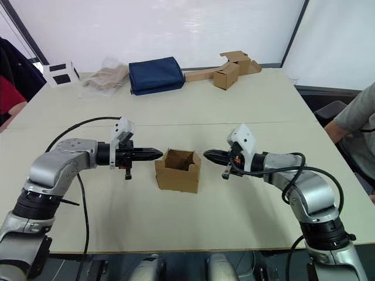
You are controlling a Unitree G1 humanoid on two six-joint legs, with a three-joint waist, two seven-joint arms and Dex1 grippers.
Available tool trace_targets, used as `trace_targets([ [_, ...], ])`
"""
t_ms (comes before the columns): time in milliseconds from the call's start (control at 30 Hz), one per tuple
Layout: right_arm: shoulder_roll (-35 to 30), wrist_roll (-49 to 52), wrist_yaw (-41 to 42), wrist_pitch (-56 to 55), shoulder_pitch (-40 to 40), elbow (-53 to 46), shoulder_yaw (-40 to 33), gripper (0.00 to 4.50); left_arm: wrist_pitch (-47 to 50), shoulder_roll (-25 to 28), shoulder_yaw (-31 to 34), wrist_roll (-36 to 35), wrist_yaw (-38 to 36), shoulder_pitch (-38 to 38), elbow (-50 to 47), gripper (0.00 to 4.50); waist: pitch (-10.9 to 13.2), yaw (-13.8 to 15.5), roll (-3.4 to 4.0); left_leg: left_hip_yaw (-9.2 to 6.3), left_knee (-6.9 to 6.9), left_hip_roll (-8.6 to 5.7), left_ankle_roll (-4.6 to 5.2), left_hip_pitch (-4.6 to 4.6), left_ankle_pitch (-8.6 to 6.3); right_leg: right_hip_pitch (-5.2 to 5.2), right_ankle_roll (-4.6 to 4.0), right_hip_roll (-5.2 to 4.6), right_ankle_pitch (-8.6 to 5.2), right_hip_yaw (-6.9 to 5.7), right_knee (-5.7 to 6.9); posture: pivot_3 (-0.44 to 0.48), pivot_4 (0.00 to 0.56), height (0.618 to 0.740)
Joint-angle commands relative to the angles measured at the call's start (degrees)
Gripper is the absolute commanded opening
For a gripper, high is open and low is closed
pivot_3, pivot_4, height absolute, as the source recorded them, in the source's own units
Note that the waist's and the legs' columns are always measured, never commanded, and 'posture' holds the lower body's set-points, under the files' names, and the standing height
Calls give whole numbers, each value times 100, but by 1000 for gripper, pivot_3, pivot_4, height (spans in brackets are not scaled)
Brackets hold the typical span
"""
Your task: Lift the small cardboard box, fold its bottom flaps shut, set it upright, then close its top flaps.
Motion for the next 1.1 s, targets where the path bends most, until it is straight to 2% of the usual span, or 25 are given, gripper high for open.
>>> trace_targets([
  [33,127,18,46,-121,-240,-34,179,0,-247,-122,-119,129,-1,-93,83,8,0,1,0,0,0,0,0,0,0,0,0,0,0,0,0,0,150,740],
  [200,140,-124,129,-213,-362,118,468,0,-428,-240,-295,312,5,-21,198,8,0,3,0,-1,1,0,0,-2,0,0,0,-1,0,-1,-2,0,150,740],
  [700,183,-722,327,-656,-482,666,1055,0,-444,-345,-250,341,26,103,218,8,0,0,0,-1,1,0,0,-2,0,-1,0,0,0,-1,-1,0,150,740],
  [867,346,-439,272,-436,-640,631,749,0,-539,-299,-119,329,-12,76,426,8,0,-3,0,-1,2,0,0,-1,0,-2,0,0,0,-1,1,0,150,740],
  [1100,98,420,439,189,-743,158,-36,0,-447,-270,392,7,-191,-432,1119,8,0,14,0,-4,4,0,0,-5,0,-2,0,-1,0,-4,0,0,150,740],
])
